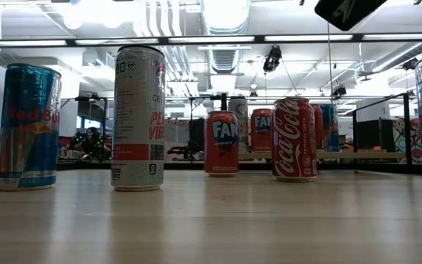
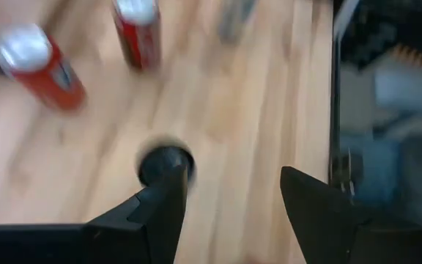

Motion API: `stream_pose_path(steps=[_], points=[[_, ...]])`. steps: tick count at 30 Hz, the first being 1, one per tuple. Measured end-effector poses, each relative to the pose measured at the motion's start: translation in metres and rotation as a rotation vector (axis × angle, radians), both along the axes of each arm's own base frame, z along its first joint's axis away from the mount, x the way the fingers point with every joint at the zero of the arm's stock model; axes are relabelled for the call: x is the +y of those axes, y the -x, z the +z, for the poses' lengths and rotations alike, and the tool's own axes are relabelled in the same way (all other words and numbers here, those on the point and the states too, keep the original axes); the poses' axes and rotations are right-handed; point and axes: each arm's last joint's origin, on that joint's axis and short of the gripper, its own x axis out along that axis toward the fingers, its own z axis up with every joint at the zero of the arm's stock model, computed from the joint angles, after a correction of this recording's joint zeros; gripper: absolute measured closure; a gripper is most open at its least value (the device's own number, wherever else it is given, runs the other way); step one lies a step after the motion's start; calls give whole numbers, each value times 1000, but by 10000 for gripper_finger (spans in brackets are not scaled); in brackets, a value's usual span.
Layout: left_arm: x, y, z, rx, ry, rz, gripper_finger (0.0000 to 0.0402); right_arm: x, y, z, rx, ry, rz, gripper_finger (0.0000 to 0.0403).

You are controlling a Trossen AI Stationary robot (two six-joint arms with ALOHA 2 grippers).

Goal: Place canned beverage on shelf
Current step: Put the red black soda can on the shelf aligned with the other red black soda can

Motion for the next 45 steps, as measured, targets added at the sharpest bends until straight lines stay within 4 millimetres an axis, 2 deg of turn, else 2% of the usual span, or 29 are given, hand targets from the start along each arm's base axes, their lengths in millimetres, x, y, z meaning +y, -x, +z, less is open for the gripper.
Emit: stream_pose_path(steps=[5,13,20,32,39,45], points=[[-31,8,-16,195,15,-48,196,0,0,-7,2,-1,2,394],[-71,10,-41,297,9,-78,196,-2,4,-13,24,-16,-31,394],[-84,5,-56,345,52,39,186,-3,9,-9,8,-30,-35,394],[-103,11,-64,319,53,68,106,11,28,3,-26,-74,17,394],[-122,14,-71,305,89,41,94,20,35,6,-63,-60,18,394],[-131,14,-81,327,76,50,93,25,36,2,-76,-63,7,394]])
